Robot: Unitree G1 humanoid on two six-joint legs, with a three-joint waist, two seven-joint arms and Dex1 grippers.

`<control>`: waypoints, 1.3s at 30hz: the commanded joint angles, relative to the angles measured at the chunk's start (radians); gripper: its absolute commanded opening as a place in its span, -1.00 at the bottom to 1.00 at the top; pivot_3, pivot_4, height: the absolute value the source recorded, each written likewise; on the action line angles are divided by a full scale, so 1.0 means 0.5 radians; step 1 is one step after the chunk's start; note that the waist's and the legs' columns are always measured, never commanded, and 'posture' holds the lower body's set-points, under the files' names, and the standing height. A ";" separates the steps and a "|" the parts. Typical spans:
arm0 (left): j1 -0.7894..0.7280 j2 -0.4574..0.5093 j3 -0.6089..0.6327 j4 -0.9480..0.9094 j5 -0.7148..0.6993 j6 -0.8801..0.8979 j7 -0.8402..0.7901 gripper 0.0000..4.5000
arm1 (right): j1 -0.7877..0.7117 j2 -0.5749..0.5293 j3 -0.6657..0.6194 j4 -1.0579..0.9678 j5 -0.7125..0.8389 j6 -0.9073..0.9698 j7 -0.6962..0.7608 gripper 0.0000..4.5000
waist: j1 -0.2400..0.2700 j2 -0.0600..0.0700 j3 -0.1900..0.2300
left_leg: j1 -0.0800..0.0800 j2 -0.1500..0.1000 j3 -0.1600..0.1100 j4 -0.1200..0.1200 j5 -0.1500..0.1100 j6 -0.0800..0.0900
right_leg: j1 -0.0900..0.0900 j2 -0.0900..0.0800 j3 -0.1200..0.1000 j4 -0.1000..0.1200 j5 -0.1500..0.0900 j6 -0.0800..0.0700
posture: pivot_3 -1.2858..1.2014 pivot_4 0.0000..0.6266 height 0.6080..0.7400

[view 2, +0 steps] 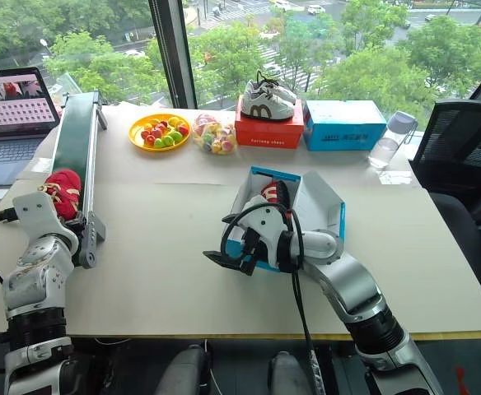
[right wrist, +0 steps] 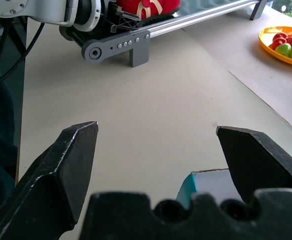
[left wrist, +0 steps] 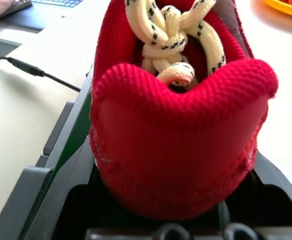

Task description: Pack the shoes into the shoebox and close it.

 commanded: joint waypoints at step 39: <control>0.063 -0.464 -0.941 -0.967 -0.884 0.013 -0.741 0.10 | -0.602 0.897 -1.263 0.503 2.075 0.974 -2.078 0.77 | -0.042 -0.005 -0.001 | -0.002 0.002 0.000 -0.004 0.014 0.011 | 0.000 0.002 0.001 -0.002 0.008 0.000 | 0.03 -0.52 1.00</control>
